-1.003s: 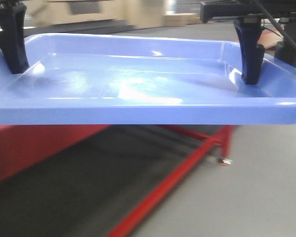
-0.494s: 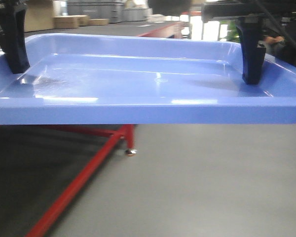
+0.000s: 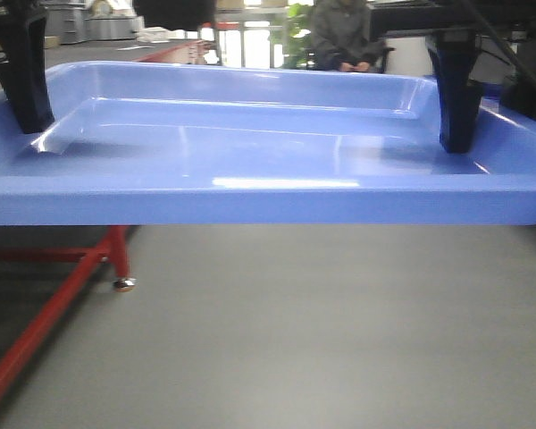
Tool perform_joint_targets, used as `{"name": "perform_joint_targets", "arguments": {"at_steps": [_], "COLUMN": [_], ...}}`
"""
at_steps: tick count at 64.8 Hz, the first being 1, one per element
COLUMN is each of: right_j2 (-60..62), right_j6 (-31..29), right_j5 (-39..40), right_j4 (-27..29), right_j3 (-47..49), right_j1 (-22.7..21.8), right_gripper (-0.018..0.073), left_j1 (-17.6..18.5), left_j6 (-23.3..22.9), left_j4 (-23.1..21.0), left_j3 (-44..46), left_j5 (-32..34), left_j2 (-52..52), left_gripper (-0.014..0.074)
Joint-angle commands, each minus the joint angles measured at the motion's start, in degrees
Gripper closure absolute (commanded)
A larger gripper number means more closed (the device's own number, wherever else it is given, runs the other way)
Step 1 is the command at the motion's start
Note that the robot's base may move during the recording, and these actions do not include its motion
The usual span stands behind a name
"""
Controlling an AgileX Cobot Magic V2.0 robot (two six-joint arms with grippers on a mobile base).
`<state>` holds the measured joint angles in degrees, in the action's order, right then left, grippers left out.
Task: Grab blue tray and place on right shelf
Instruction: 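Hold the tray level with both grippers while driving to the shelf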
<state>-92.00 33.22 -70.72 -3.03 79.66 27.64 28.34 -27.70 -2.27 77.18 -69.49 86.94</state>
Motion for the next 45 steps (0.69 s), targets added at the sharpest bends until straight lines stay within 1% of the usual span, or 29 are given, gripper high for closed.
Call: {"name": "perform_joint_targets", "arguments": {"at_steps": [1,45], "right_j2": [2.74,2.74], "right_j6": [0.34,0.34], "right_j5": [2.55,2.55], "right_j4": [2.22,2.22], "right_j3": [1.53,1.53], "right_j1": [0.42,0.42], "right_gripper": [0.0461,0.0461], "left_j1": [0.96,0.96], "left_j6": [-0.67,-0.67], "left_j4": [-4.81,-4.81], "left_j3": [1.68,1.68], "left_j5": [2.21,2.21], "left_j2": [-2.47,-2.47], "left_gripper": [0.0576,0.0576]}}
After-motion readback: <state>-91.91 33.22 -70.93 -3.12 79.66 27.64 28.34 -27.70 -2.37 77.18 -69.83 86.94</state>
